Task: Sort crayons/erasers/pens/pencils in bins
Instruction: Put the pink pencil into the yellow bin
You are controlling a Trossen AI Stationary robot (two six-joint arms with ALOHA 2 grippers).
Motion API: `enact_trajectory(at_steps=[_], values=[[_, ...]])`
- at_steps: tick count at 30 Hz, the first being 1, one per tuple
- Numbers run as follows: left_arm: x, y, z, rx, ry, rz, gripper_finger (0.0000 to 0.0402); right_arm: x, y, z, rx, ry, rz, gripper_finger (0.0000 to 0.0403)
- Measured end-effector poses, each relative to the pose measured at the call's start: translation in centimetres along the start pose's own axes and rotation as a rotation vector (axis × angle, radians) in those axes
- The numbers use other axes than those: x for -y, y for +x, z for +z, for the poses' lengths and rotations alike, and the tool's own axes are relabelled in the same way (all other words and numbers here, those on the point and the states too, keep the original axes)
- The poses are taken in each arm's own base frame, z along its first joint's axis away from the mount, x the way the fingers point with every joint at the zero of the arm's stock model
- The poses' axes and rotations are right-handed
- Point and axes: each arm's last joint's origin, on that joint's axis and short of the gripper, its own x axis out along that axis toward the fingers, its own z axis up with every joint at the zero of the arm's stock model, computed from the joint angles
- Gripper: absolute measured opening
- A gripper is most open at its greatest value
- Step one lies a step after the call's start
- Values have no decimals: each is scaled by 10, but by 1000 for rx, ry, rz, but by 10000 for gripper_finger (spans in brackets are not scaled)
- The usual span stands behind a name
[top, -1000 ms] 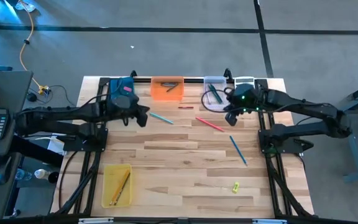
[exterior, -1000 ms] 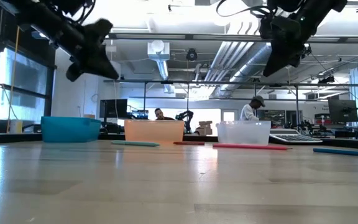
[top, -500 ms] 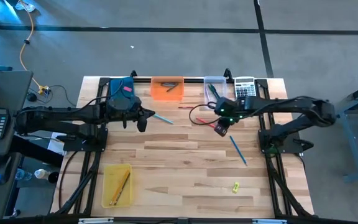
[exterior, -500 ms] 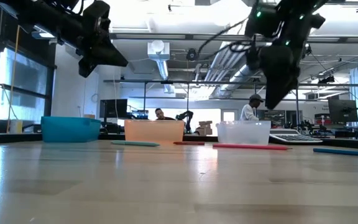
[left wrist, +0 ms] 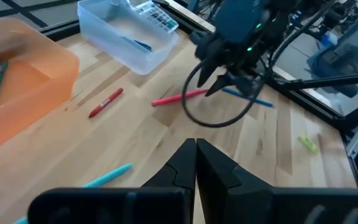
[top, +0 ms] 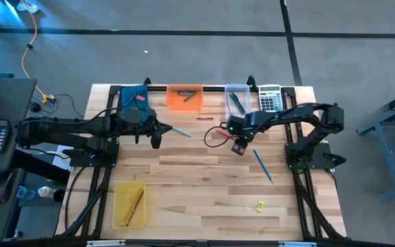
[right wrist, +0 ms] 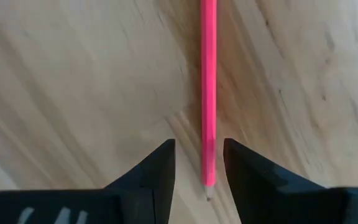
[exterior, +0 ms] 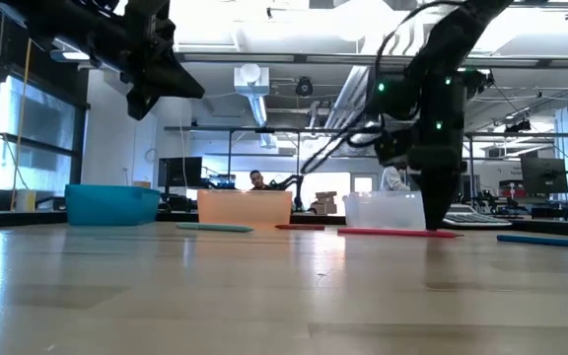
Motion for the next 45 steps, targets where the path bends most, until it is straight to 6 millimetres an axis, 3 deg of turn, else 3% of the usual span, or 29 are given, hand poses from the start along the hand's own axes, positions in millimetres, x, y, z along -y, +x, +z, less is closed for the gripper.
enact_trajectory(at_steps=[7, 17, 25, 37, 45], values=[[4, 0, 0, 8, -13, -22, 0, 5, 14, 4, -44, 16, 4, 113], [5, 0, -1, -7, -46, -42, 1, 8, 16, 5, -41, -19, 32, 10], [5, 0, -1, -7, -16, -41, 0, 10, 8, 15, -49, 8, 144, 15], [5, 0, -1, -4, 246, -48, 5, -11, -44, 60, 107, 72, 560, 8], [17, -9, 30, 82, 616, 36, 64, -21, -91, 90, 171, 173, 736, 8]])
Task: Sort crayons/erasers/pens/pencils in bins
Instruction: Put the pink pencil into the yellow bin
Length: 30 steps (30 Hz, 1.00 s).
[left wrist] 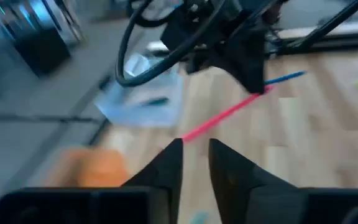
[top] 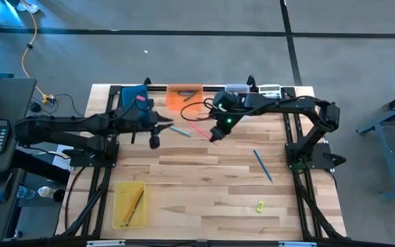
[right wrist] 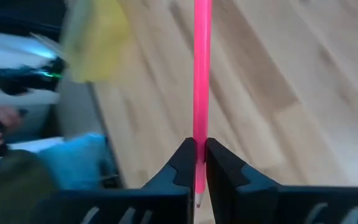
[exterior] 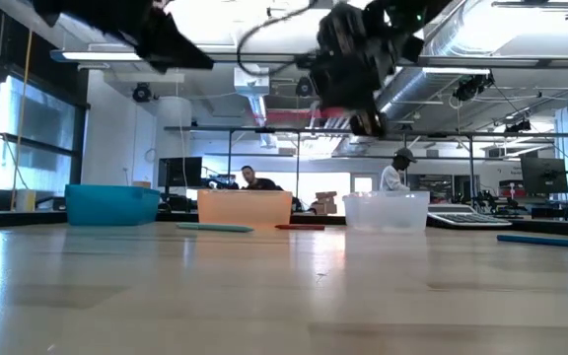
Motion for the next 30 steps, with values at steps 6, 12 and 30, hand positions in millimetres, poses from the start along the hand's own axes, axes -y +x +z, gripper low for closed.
enact_trajectory(at_steps=[6, 12, 30], values=[[-3, 1, 26, -13, 297, 77, 122, -24, -13, 17, 72, 39, 118, 8], [10, 14, 48, -53, 613, 147, 151, -35, -18, 27, 110, 77, 229, 8], [29, 38, 52, -148, 948, 181, 141, -45, -18, 30, 108, 71, 331, 8]])
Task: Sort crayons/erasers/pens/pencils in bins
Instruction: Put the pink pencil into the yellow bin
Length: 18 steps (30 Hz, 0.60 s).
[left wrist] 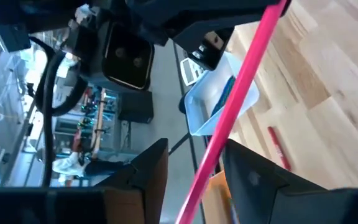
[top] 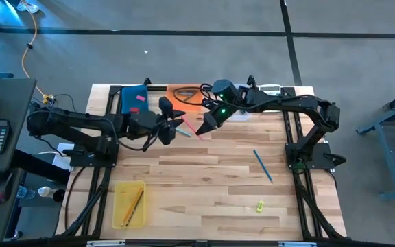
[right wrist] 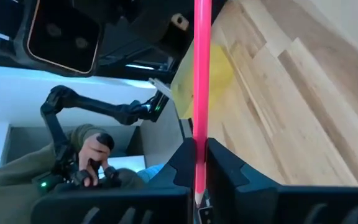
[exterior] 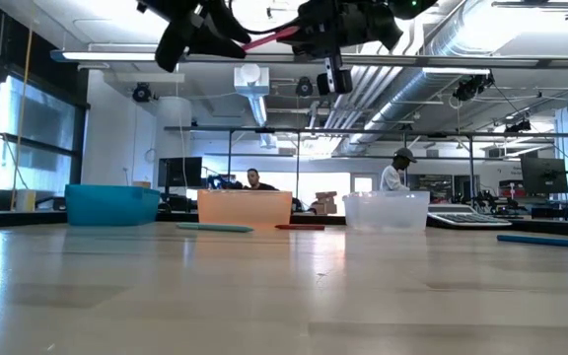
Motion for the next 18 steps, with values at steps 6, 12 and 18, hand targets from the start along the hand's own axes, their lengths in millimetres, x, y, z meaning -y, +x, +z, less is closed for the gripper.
enact_trajectory(at_steps=[6, 12, 18], values=[[0, 0, 0, 2, 63, 3, 106, -3, 3, -2, -18, 5, 17, 8], [0, 0, 0, 5, 111, 1, 60, -7, 3, 1, 3, -5, 51, 8], [2, 0, -1, -5, 140, -19, 17, -9, 2, 1, 7, -14, 61, 21]])
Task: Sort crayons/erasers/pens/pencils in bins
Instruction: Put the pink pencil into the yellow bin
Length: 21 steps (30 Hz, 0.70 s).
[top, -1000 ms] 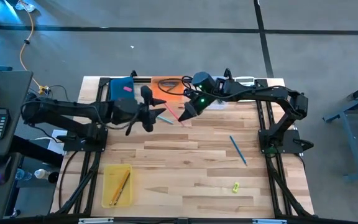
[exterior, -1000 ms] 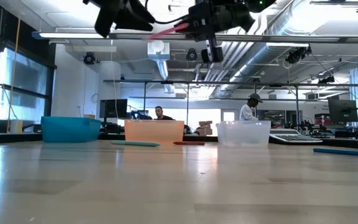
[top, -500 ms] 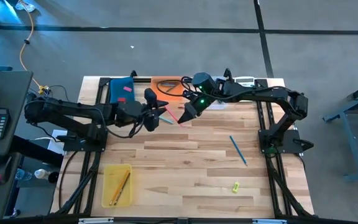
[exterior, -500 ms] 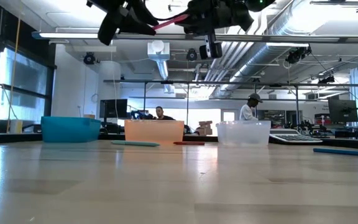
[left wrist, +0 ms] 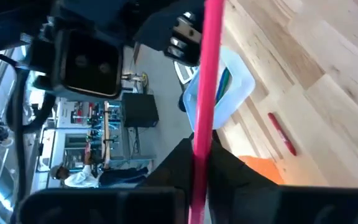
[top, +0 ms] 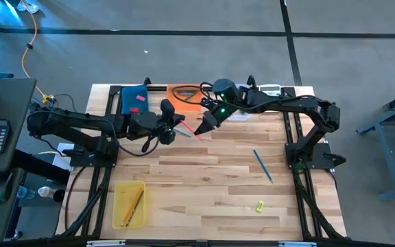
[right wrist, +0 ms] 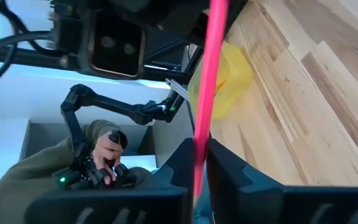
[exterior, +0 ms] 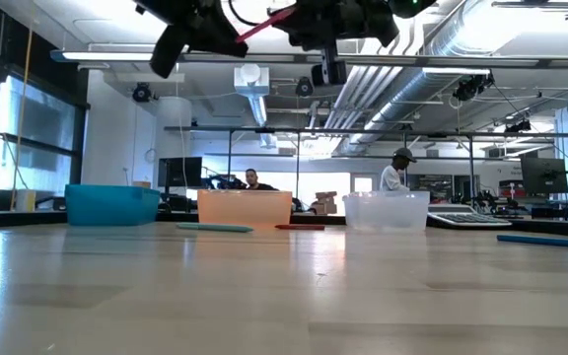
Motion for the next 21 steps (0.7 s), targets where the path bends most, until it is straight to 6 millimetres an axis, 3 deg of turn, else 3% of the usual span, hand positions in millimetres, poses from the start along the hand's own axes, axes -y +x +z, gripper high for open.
enact_trajectory(at_steps=[12, 17, 21], values=[[3, 0, -1, -20, -67, -22, 5, -1, -6, 5, 50, -34, -4, 178], [8, 0, -4, -50, -135, -68, 4, -12, -34, 16, 152, -132, -6, 224], [15, -2, -8, -98, -232, -134, 4, -27, -63, 24, 255, -272, -23, 231]])
